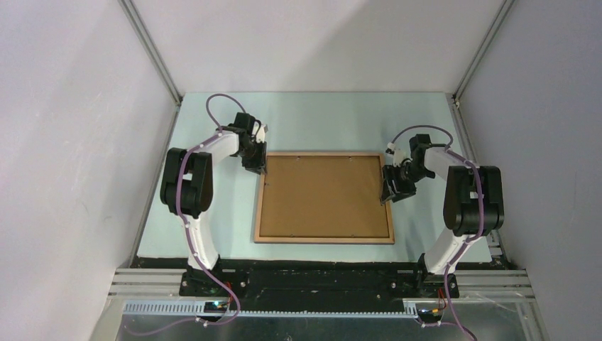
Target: Put the photo into the frame
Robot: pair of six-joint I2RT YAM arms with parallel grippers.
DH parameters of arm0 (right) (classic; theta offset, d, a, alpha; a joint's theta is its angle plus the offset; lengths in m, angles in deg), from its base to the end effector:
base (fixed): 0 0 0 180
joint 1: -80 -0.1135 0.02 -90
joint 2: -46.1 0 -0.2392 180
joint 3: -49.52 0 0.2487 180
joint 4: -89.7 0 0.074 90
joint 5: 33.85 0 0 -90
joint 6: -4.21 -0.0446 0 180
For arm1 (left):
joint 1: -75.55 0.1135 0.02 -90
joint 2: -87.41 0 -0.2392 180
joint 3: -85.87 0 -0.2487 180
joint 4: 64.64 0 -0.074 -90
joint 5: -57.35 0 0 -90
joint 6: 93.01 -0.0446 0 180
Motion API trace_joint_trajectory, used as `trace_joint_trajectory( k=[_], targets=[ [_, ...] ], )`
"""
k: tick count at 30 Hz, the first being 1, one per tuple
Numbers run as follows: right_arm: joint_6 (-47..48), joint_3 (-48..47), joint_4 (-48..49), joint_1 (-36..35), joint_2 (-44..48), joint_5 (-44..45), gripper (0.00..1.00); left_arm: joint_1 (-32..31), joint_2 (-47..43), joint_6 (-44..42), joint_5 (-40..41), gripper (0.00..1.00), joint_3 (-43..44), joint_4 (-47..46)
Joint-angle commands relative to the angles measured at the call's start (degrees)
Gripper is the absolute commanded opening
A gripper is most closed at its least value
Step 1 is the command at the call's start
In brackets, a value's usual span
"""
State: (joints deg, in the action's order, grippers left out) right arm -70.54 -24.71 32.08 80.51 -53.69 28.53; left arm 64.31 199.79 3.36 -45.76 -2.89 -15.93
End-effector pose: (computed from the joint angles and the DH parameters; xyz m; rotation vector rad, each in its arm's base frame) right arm 0.2987 0.0180 0.1292 -0.4116 2.8533 0.6783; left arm 0.3742 -0.0847 0.1347 0.1763 2.7981 -0.3945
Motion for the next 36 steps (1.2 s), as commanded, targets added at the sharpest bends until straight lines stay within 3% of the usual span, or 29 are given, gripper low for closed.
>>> trace_joint_trajectory(
  k=[1,36],
  targets=[
    [0.17,0.24,0.56,-1.13,2.03,2.61,0.57,0.34,-0.59,0.18,0.37,0.00,-0.50,-2.74],
    [-3.27,-0.48,4.33,-6.73,-0.05,9.19,0.41,0.34,-0.80,-0.44,0.28,0.00,-1.28,-3.04]
  ],
)
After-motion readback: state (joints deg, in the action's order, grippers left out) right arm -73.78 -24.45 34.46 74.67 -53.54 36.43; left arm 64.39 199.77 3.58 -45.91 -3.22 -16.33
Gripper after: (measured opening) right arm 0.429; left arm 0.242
